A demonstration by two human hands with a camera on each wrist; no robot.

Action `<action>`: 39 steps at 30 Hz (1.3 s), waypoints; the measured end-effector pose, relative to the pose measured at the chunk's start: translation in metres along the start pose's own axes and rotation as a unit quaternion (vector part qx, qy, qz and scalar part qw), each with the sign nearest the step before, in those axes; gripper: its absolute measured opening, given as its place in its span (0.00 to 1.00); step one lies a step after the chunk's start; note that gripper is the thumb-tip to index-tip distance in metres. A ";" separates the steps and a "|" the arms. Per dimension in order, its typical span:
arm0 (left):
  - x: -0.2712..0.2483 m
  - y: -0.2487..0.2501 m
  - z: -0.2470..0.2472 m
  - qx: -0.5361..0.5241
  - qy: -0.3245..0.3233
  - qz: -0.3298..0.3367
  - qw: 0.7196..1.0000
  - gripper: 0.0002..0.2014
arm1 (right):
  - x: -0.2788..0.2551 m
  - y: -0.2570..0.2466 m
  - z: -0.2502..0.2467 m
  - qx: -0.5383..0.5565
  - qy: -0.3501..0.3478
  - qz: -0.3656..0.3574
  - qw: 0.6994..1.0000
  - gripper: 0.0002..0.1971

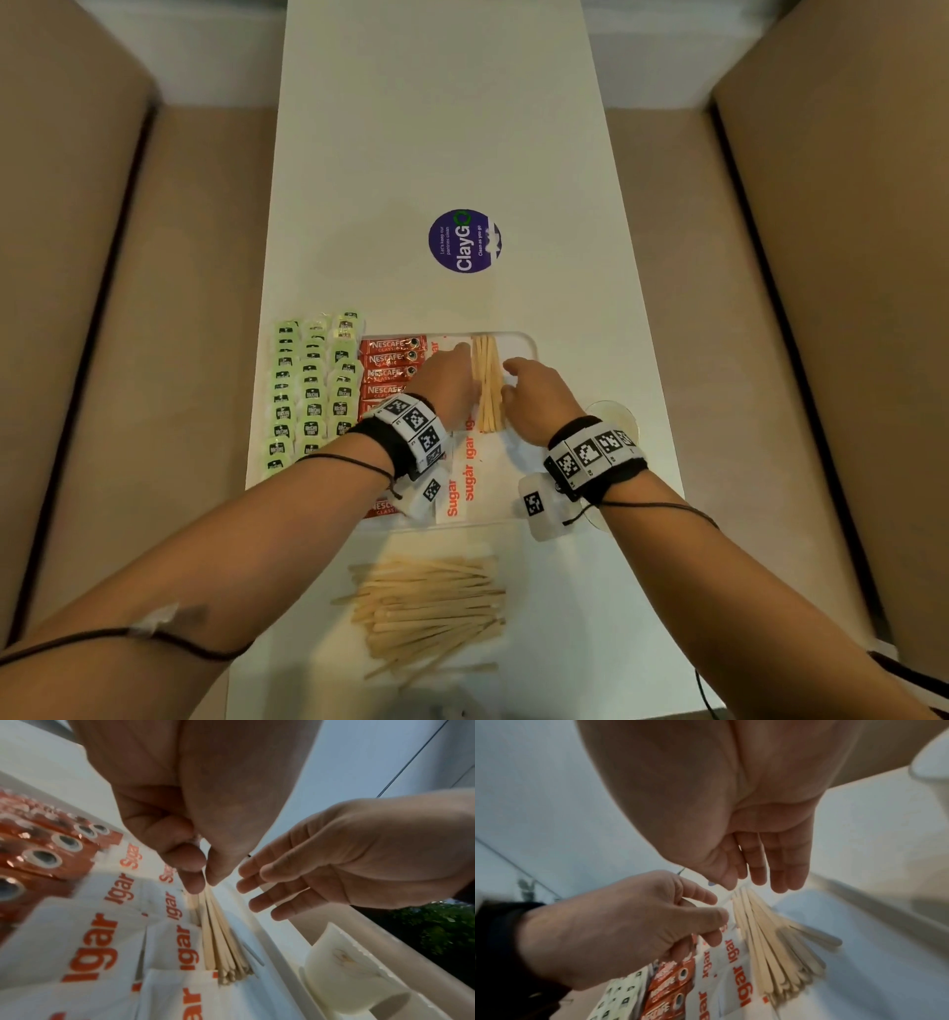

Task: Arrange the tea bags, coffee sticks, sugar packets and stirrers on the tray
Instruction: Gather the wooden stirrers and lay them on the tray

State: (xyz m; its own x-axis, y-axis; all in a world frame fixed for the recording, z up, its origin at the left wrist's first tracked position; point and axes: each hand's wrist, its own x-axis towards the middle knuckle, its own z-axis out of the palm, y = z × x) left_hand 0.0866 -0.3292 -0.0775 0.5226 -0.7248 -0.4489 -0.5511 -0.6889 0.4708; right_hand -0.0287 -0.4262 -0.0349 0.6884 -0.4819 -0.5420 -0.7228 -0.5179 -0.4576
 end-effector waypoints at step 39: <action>-0.229 -0.088 0.096 0.179 -0.142 0.110 0.967 0.17 | -0.144 0.019 0.165 -0.284 -0.141 -0.241 0.917 0.17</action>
State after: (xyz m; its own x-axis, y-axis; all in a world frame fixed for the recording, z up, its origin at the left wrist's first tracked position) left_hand -0.0467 -0.1023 -0.0892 0.1953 -0.7893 -0.5821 -0.8451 -0.4366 0.3084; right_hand -0.1515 -0.2504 -0.0823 0.8185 0.0597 -0.5714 -0.1358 -0.9463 -0.2933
